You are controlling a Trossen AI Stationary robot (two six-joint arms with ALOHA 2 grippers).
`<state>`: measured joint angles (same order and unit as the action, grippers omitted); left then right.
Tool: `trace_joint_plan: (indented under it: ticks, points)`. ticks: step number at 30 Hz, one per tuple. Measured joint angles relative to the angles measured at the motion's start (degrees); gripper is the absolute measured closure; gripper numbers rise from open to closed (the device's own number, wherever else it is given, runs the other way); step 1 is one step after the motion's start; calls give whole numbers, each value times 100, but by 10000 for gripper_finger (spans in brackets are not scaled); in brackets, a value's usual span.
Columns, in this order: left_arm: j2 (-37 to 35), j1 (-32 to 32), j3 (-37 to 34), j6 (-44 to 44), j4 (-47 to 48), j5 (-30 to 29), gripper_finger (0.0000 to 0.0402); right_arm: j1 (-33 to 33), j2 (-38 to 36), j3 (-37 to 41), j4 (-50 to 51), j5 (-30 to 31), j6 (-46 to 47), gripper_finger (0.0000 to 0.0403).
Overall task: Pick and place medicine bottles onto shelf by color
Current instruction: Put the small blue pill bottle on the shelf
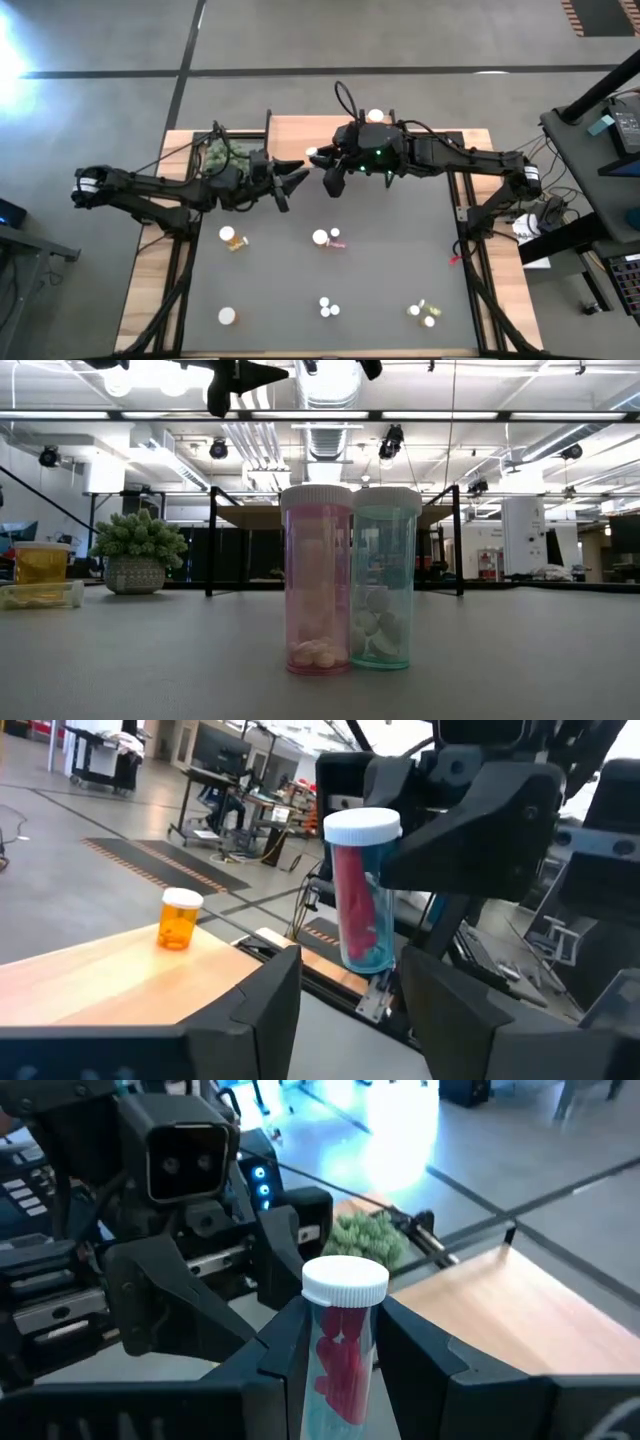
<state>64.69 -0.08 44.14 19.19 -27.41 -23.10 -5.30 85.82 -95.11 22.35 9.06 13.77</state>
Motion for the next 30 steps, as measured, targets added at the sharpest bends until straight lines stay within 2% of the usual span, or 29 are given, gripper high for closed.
trace_joint_plan:
  ticks: [5,10,30]
  points:
    - [38,0,0,-355,-478,197,244,0,66,2,-210,-67,-102,307]
    - [92,8,0,-621,-755,307,244,-7,167,4,-441,-410,-208,307]
    - [103,9,-2,-648,-771,515,246,9,208,11,-1078,-1093,-389,307]
